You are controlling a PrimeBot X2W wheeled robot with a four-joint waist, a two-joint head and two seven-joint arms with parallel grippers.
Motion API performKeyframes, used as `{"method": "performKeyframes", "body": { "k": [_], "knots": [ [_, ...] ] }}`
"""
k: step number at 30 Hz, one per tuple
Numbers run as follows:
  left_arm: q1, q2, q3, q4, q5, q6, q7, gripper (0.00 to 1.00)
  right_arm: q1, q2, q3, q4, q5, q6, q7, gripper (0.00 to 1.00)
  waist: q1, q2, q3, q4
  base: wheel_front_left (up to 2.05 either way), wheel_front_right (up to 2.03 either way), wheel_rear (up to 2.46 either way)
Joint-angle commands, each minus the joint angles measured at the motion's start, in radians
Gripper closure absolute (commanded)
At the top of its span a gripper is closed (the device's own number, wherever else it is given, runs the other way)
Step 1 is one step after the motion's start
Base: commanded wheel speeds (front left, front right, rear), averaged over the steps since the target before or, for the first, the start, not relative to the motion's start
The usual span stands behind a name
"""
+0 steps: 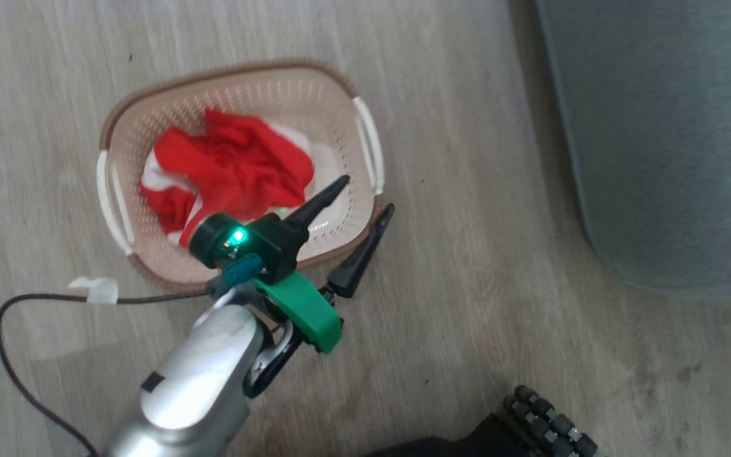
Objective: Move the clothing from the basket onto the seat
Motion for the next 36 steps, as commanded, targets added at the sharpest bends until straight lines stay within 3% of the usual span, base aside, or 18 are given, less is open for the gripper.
{"method": "performKeyframes", "body": {
  "k": [1,6,12,17,18,19,20,21,26,31,36],
  "knots": [
    [-0.017,0.021,0.027,-0.054,0.027,0.017,-0.013,0.00,-0.044,-0.046,-0.044,0.000,-0.031,0.000,0.016,1.00,-0.0003,0.0001,0.052,0.026,0.00,0.00,0.00],
    [-0.005,0.038,0.033,-0.093,0.035,0.038,-0.007,0.00,-0.047,-0.046,-0.109,0.083,-0.083,0.000,0.021,1.00,-0.0003,0.0001,0.103,0.003,0.00,0.00,0.00],
    [0.010,0.079,0.040,-0.145,0.050,0.072,0.030,0.00,0.063,0.066,-0.172,0.219,-0.116,0.000,-0.029,1.00,-0.0003,0.0001,0.184,-0.036,0.00,0.00,0.00],
    [0.053,0.070,0.057,-0.170,0.029,0.110,0.027,0.00,0.131,0.122,-0.230,0.240,-0.088,0.000,-0.043,1.00,-0.0003,0.0001,0.192,-0.044,0.00,0.00,0.00],
    [0.060,0.068,0.061,-0.170,0.022,0.113,0.025,0.00,0.144,0.132,-0.243,0.236,-0.076,0.000,-0.043,0.88,-0.0003,0.0001,0.187,-0.049,0.00,0.00,0.00],
    [0.066,0.065,0.063,-0.168,0.015,0.113,0.023,0.00,0.164,0.134,-0.238,0.240,-0.080,0.000,-0.043,0.64,-0.0003,0.0001,0.179,-0.050,0.00,0.00,0.00],
    [0.069,0.064,0.063,-0.167,0.010,0.112,0.022,0.00,0.182,0.134,-0.229,0.238,-0.086,0.000,-0.043,0.25,-0.0003,0.0001,0.169,-0.051,0.00,0.00,0.00],
    [0.068,0.064,0.065,-0.166,0.007,0.111,0.021,0.00,0.197,0.134,-0.227,0.230,-0.085,0.000,-0.043,0.00,-0.0003,0.0001,0.157,-0.053,0.00,0.00,0.00],
    [0.064,0.058,0.089,-0.152,-0.025,0.107,0.013,0.00,0.272,0.141,-0.144,0.212,-0.078,0.000,-0.043,0.00,-0.0003,0.0001,0.082,-0.070,0.00,0.00,0.00],
    [0.071,0.040,0.126,-0.118,-0.071,0.095,0.000,0.00,0.414,0.145,0.064,0.182,-0.046,0.000,-0.043,0.00,-0.0003,0.0001,-0.041,-0.075,0.00,0.00,0.00],
    [0.128,0.024,0.181,-0.074,-0.124,0.084,-0.010,0.00,0.582,0.168,0.284,0.081,0.065,0.000,-0.022,0.00,-0.0003,0.0001,-0.178,-0.083,0.00,0.00,0.00]
  ]
}}
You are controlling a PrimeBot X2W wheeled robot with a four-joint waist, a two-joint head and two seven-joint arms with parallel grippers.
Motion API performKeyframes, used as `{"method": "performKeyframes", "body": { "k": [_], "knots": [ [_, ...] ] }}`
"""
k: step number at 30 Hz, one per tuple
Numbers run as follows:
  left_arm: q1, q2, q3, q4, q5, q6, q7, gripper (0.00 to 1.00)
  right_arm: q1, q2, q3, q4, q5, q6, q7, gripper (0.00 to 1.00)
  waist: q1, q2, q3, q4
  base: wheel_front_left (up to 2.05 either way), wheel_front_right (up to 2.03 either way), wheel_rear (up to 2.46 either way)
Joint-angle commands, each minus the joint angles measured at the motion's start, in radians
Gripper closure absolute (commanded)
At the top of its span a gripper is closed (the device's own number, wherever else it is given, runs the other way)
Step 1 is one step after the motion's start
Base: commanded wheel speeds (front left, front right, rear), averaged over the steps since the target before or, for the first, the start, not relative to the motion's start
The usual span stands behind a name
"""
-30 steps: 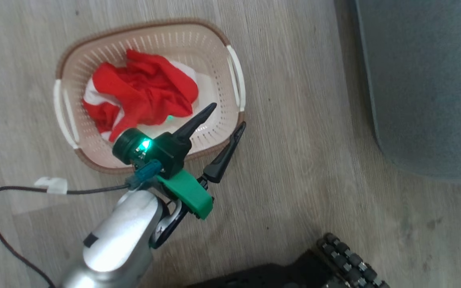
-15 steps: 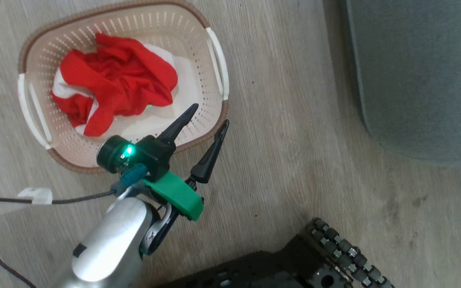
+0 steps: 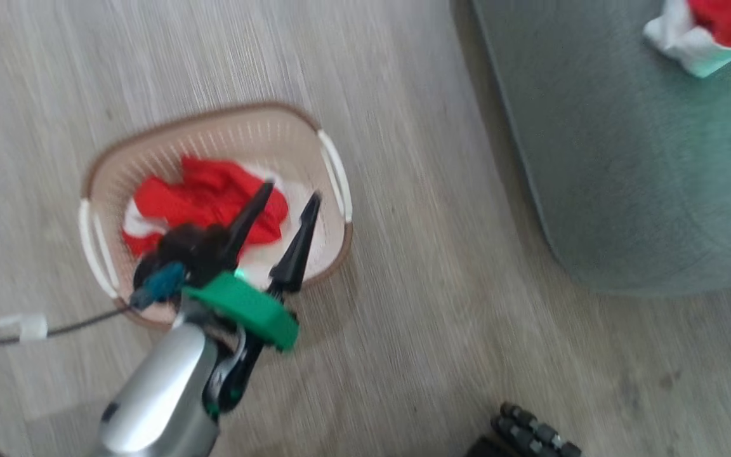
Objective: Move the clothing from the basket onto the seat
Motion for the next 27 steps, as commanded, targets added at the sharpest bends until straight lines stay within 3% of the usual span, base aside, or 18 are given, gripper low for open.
{"method": "performKeyframes", "body": {
  "k": [1,6,14,18,22,27],
  "knots": [
    [0.027,-0.004,0.037,-0.016,-0.007,-0.004,-0.011,0.00,0.033,-0.026,0.031,-0.050,0.015,0.000,-0.002,0.00,0.0001,-0.0001,-0.110,-0.003,0.00,0.00,0.00],
    [0.067,-0.042,0.093,0.012,-0.011,-0.006,-0.012,0.00,0.164,-0.036,0.110,-0.186,0.056,0.000,-0.013,0.00,0.0001,-0.0001,-0.219,0.056,0.00,0.00,0.00],
    [0.124,-0.072,0.188,0.064,0.042,-0.009,-0.013,0.00,0.339,0.018,0.141,-0.389,0.057,0.000,-0.023,0.00,0.0001,-0.0001,-0.333,0.186,0.00,0.00,0.00],
    [0.155,-0.083,0.254,0.089,0.075,-0.011,-0.013,0.00,0.461,0.065,0.134,-0.497,0.050,0.000,-0.024,0.00,0.0001,-0.0001,-0.383,0.260,0.00,0.00,0.00],
    [0.194,-0.086,0.323,0.103,0.111,-0.013,-0.013,0.00,0.554,0.115,0.147,-0.562,0.001,0.000,-0.024,0.00,0.0001,-0.0001,-0.404,0.290,0.00,0.00,0.00],
    [0.213,-0.101,0.372,0.134,0.154,-0.039,-0.013,0.00,0.665,0.214,0.054,-0.565,-0.101,0.000,-0.024,0.00,0.0001,-0.0001,-0.438,0.331,0.00,0.00,0.00]
  ]
}}
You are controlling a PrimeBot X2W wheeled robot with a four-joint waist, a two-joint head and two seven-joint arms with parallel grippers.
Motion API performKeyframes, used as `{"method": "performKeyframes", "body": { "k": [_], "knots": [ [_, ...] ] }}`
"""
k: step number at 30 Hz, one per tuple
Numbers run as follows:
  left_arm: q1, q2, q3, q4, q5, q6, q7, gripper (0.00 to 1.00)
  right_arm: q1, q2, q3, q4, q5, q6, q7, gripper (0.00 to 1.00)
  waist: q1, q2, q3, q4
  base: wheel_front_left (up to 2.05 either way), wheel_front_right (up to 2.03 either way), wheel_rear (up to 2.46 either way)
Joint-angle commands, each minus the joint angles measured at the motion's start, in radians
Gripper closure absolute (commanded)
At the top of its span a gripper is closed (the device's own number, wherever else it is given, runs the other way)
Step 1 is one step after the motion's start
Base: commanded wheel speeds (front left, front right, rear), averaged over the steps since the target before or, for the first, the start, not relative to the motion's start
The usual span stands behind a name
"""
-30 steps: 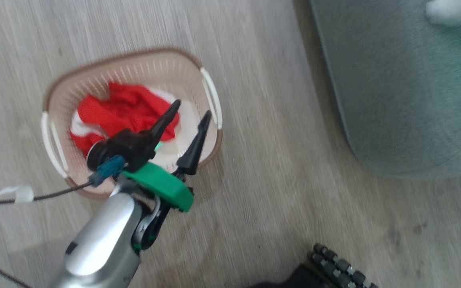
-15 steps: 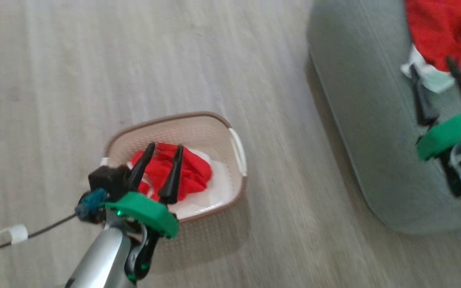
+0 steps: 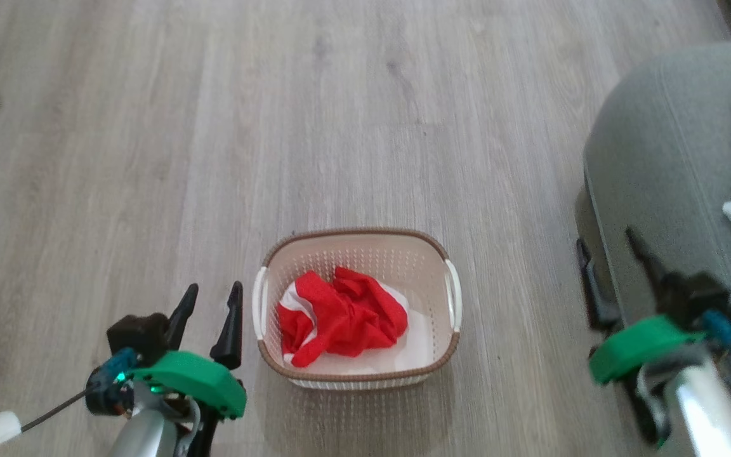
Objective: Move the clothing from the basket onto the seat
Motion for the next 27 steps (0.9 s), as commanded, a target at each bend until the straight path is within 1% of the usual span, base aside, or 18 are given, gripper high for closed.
{"method": "performKeyframes", "body": {
  "k": [1,4,9,19,27],
  "knots": [
    [-0.023,0.002,0.048,-0.022,0.018,-0.008,-0.013,0.00,0.015,0.029,-0.004,-0.030,-0.013,0.000,-0.009,0.00,0.0002,-0.0001,-0.033,0.029,0.00,0.00,0.00],
    [-0.009,-0.007,0.085,-0.014,0.037,-0.017,-0.013,0.00,0.059,0.080,-0.019,-0.012,-0.062,0.000,-0.009,0.00,0.0002,-0.0001,-0.050,0.024,0.00,0.00,0.00],
    [0.019,-0.022,0.134,-0.017,0.056,-0.033,-0.013,0.00,0.100,0.118,-0.024,0.006,-0.100,0.000,-0.009,0.00,0.0002,-0.0001,-0.067,0.010,0.00,0.00,0.00],
    [0.038,-0.033,0.177,-0.017,0.079,-0.053,-0.013,0.00,0.105,0.134,-0.023,0.002,-0.118,0.000,-0.009,0.00,0.0002,-0.0001,-0.071,-0.008,0.00,0.00,0.00],
    [0.039,-0.034,0.174,-0.023,0.061,-0.052,-0.013,0.00,0.111,0.132,-0.022,-0.011,-0.119,0.000,-0.009,0.00,0.0002,-0.0001,-0.073,-0.011,0.00,0.00,0.00]
  ]
}}
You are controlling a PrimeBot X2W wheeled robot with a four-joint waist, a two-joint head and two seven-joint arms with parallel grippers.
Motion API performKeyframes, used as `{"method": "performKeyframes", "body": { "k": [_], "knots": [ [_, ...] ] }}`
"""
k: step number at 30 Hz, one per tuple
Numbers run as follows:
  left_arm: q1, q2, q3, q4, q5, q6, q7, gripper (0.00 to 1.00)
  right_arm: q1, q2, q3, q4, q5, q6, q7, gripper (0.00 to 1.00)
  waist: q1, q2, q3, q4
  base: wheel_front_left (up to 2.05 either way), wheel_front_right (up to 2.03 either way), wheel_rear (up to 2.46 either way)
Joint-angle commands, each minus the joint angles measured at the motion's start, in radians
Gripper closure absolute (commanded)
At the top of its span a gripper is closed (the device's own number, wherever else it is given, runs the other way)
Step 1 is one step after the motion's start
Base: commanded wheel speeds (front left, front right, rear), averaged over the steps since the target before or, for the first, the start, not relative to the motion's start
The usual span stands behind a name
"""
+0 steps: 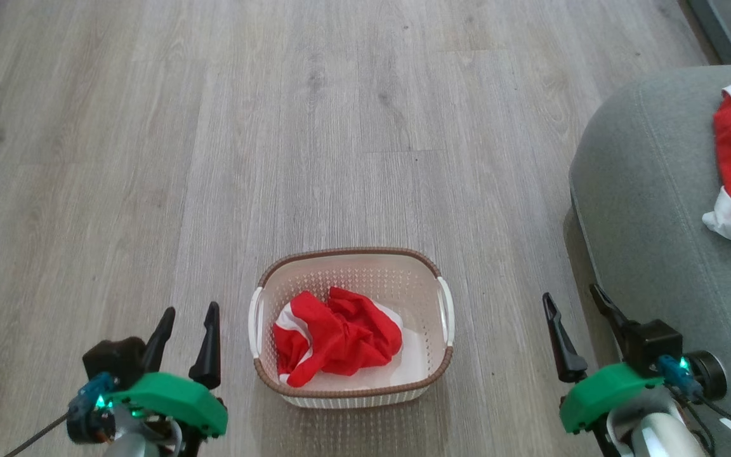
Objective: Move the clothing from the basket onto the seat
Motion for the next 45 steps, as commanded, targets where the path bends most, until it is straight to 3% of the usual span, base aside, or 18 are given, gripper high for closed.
{"method": "performKeyframes", "body": {
  "k": [1,21,29,33,37,45],
  "knots": [
    [-0.023,0.004,0.033,-0.035,-0.005,0.001,-0.013,0.00,-0.016,0.000,0.020,-0.035,-0.005,0.000,-0.009,0.00,0.0001,0.0000,0.000,-0.002,0.00,0.00,0.00],
    [-0.025,0.004,0.029,-0.045,0.002,0.010,-0.013,0.00,-0.020,-0.001,0.020,-0.046,-0.002,0.000,-0.010,0.00,0.0001,0.0000,0.008,-0.010,0.00,0.00,0.00],
    [-0.053,0.004,0.027,-0.055,-0.001,0.012,-0.013,0.00,-0.047,-0.005,0.018,-0.071,-0.001,0.000,-0.010,0.00,0.0001,0.0000,0.072,-0.011,0.00,0.00,0.00],
    [-0.093,0.004,0.022,-0.060,-0.002,0.011,-0.013,0.00,-0.088,-0.015,0.002,-0.110,0.000,0.000,-0.010,0.00,0.0001,0.0000,0.157,-0.013,0.00,0.00,0.00],
    [-0.184,0.004,0.000,-0.049,0.019,0.011,-0.013,0.00,-0.170,-0.028,-0.023,-0.172,-0.004,0.000,-0.010,0.00,0.0001,0.0000,0.315,-0.018,0.00,0.00,0.00],
    [-0.475,0.004,-0.147,0.122,0.099,0.052,0.007,0.00,-0.341,-0.033,-0.087,-0.280,-0.010,0.000,-0.010,0.00,0.0001,0.0000,0.626,-0.039,0.00,0.00,0.00]
  ]
}}
